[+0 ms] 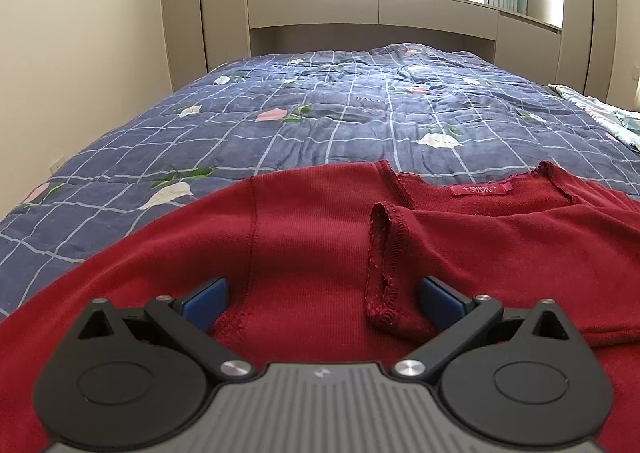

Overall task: Fold small clothes
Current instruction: 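Carry the held sleeve across the sweater body with the right gripper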

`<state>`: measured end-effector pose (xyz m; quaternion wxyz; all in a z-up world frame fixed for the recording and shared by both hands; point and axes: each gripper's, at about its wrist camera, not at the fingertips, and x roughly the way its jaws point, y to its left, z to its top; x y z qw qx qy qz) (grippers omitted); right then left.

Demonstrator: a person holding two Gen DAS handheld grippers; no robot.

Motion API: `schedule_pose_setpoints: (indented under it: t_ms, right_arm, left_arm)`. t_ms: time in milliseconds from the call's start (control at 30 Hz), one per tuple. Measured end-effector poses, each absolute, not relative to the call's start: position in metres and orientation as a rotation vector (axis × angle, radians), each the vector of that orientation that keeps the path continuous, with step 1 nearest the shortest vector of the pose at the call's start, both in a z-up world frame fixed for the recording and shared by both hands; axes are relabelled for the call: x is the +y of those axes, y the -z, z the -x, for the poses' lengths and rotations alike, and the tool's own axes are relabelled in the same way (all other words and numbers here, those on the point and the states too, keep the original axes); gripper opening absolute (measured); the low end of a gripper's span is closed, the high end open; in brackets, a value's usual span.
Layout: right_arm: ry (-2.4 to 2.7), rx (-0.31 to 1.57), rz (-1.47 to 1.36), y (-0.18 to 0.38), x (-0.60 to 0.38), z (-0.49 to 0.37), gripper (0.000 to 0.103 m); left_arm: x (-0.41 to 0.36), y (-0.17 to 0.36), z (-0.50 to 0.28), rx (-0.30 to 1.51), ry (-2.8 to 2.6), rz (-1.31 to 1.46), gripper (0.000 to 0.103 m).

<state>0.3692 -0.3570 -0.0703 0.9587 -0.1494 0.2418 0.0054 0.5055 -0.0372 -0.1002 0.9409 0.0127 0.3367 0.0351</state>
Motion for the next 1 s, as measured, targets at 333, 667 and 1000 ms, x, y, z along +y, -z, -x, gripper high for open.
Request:
schedule_pose_setpoints:
  t_ms: [333, 667, 1000]
  right_arm:
    - [0.229, 0.411, 0.544, 0.092, -0.327, -0.375, 0.102]
    - [0.367, 0.471, 0.427, 0.094, -0.364, -0.377, 0.102]
    - [0.185, 0.434, 0.384, 0.075, -0.35, -0.339, 0.102]
  left_arm:
    - [-0.037, 0.101, -0.504, 0.681, -0.071, -0.024, 0.103]
    - [-0.038, 0.101, -0.503, 0.68, -0.071, -0.024, 0.103]
    - [-0.033, 0.089, -0.497, 0.683, -0.078, -0.007, 0.103]
